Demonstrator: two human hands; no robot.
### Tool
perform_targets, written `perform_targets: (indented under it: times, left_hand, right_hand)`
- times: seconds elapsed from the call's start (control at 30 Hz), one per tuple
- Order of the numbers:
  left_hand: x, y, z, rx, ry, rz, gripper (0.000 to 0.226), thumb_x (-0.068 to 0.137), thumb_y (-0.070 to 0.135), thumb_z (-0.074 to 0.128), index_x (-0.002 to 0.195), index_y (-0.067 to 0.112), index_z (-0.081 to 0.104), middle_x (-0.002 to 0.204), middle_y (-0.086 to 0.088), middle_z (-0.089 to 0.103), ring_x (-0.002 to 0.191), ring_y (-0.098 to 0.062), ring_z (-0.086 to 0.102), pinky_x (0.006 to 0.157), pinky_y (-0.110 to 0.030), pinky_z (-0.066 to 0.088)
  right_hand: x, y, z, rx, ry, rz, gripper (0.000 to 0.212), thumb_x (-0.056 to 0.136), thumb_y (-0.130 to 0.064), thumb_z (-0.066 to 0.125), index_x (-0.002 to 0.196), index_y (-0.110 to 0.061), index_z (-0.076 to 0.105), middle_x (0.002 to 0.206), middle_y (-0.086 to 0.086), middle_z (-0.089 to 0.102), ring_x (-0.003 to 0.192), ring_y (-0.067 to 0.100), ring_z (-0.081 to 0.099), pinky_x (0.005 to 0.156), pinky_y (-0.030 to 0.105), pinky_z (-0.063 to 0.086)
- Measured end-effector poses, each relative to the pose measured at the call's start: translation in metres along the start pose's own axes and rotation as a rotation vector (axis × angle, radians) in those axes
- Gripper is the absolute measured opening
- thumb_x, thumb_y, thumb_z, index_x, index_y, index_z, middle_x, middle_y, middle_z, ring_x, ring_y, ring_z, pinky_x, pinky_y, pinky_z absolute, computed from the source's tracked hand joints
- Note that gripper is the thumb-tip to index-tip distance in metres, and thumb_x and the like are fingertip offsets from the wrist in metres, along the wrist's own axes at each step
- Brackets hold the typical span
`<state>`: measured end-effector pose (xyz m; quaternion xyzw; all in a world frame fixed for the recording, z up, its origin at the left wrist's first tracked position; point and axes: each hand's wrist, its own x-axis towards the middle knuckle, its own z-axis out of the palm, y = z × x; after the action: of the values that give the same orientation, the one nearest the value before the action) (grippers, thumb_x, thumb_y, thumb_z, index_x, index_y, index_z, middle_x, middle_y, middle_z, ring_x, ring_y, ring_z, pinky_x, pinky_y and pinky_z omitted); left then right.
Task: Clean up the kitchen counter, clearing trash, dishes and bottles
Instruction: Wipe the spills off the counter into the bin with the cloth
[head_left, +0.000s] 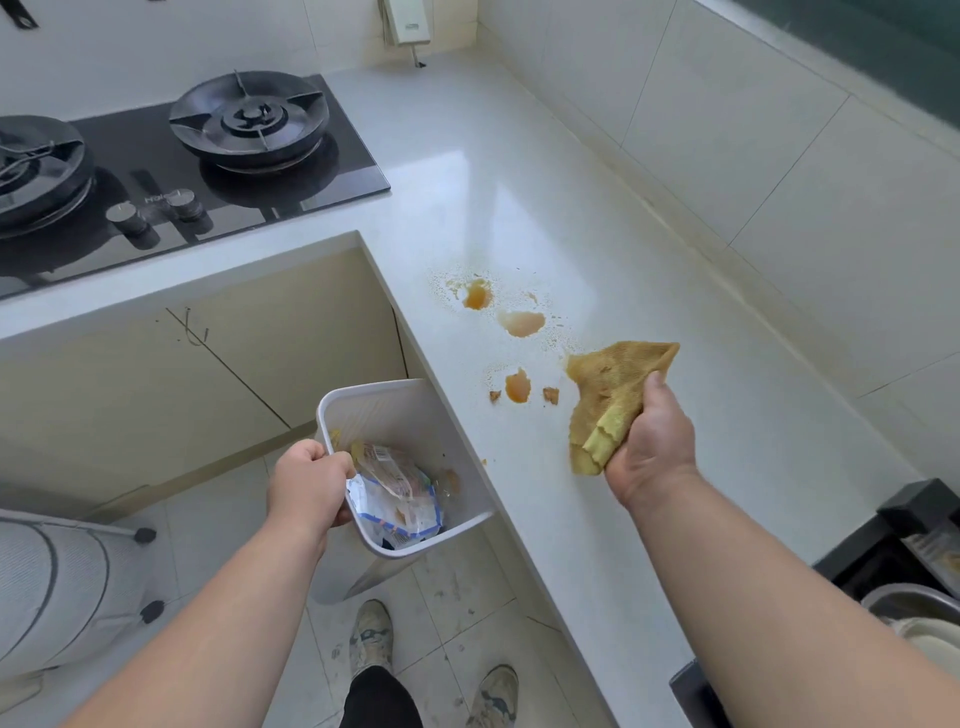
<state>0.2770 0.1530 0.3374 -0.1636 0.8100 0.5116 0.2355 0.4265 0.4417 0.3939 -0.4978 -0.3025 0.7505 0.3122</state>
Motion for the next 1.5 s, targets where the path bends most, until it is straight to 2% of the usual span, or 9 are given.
perform_targets:
  times: [0.27, 0.33, 0.4, 0.47, 0.7, 1.17, 1.33, 1.43, 1.5]
  left_hand:
    - [0.011, 0.002, 0.003, 0.018, 0.044, 0.016, 0.017, 0.077, -0.001, 0.057, 0.082, 0.013, 0.048, 0.073, -0.013, 0.050, 0.064, -0.028, 0.047, 0.054, -0.038, 0.050]
    - [0.012, 0.001, 0.002, 0.028, 0.046, 0.025, 0.017, 0.078, -0.001, 0.058, 0.081, 0.013, 0.049, 0.072, -0.013, 0.049, 0.062, -0.028, 0.046, 0.053, -0.038, 0.049]
    - [0.013, -0.001, 0.003, 0.034, 0.047, 0.036, 0.016, 0.079, -0.001, 0.058, 0.081, 0.012, 0.049, 0.072, -0.013, 0.048, 0.062, -0.027, 0.046, 0.053, -0.038, 0.049]
    - [0.015, -0.003, 0.004, 0.033, 0.053, 0.040, 0.016, 0.078, 0.000, 0.058, 0.080, 0.012, 0.048, 0.073, -0.014, 0.049, 0.063, -0.028, 0.046, 0.054, -0.039, 0.048]
    - [0.020, -0.003, 0.004, 0.031, 0.045, 0.049, 0.018, 0.079, -0.001, 0.058, 0.078, 0.013, 0.046, 0.071, -0.013, 0.048, 0.060, -0.028, 0.045, 0.045, -0.031, 0.046]
    - [0.019, -0.001, -0.001, 0.011, 0.001, 0.024, 0.020, 0.075, 0.000, 0.055, 0.077, 0.016, 0.043, 0.073, -0.012, 0.048, 0.063, -0.026, 0.044, 0.046, -0.033, 0.047]
    - [0.016, -0.002, -0.003, 0.022, -0.026, 0.028, 0.026, 0.080, -0.002, 0.055, 0.076, 0.016, 0.037, 0.075, -0.013, 0.045, 0.061, -0.027, 0.040, 0.042, -0.028, 0.044]
    - [0.013, -0.004, -0.006, 0.009, -0.039, 0.022, 0.025, 0.080, -0.003, 0.055, 0.077, 0.015, 0.038, 0.074, -0.014, 0.048, 0.056, -0.027, 0.042, 0.040, -0.027, 0.044]
    - [0.012, -0.005, -0.014, 0.012, -0.036, 0.024, 0.024, 0.080, -0.003, 0.056, 0.078, 0.014, 0.039, 0.073, -0.014, 0.050, 0.054, -0.027, 0.045, 0.040, -0.027, 0.045]
  right_hand:
    - [0.083, -0.030, -0.001, -0.601, 0.218, -0.328, 0.035, 0.108, -0.043, 0.039, 0.084, -0.023, 0.055, 0.078, -0.003, 0.049, 0.076, 0.021, 0.048, 0.083, 0.037, 0.047]
    - [0.102, -0.019, 0.000, -0.822, 0.140, -0.309, 0.036, 0.110, -0.041, 0.038, 0.102, -0.017, 0.063, 0.090, 0.000, 0.056, 0.090, 0.026, 0.054, 0.100, 0.041, 0.048]
    - [0.114, -0.008, 0.005, -1.000, 0.050, -0.232, 0.048, 0.113, -0.039, 0.035, 0.139, -0.008, 0.060, 0.135, 0.010, 0.058, 0.131, 0.032, 0.052, 0.120, 0.043, 0.034]
    - [0.120, 0.004, 0.014, -1.126, 0.001, -0.193, 0.055, 0.115, -0.041, 0.029, 0.161, -0.013, 0.041, 0.174, 0.015, 0.020, 0.161, 0.038, 0.015, 0.131, 0.049, 0.011]
    - [0.106, 0.033, 0.031, -1.309, -0.211, -0.226, 0.057, 0.116, -0.037, 0.026, 0.170, -0.019, 0.019, 0.178, 0.011, -0.002, 0.162, 0.041, -0.014, 0.129, 0.047, -0.009]
    - [0.012, 0.110, 0.068, -1.151, -0.572, -0.186, 0.041, 0.115, -0.033, 0.035, 0.139, -0.013, 0.061, 0.178, -0.001, 0.014, 0.164, 0.030, -0.005, 0.131, 0.044, 0.001]
    - [-0.028, 0.139, 0.073, -1.104, -0.635, -0.187, 0.048, 0.115, -0.033, 0.033, 0.158, -0.016, 0.046, 0.174, -0.007, 0.022, 0.163, 0.020, 0.003, 0.131, 0.040, 0.006]
    - [-0.051, 0.155, 0.076, -1.021, -0.638, -0.121, 0.036, 0.113, -0.034, 0.037, 0.125, -0.017, 0.067, 0.122, -0.004, 0.068, 0.118, 0.013, 0.057, 0.104, 0.041, 0.044]
    - [-0.067, 0.166, 0.079, -0.999, -0.601, -0.094, 0.039, 0.108, -0.041, 0.038, 0.105, -0.014, 0.066, 0.095, 0.011, 0.067, 0.087, 0.016, 0.056, 0.088, 0.044, 0.051]
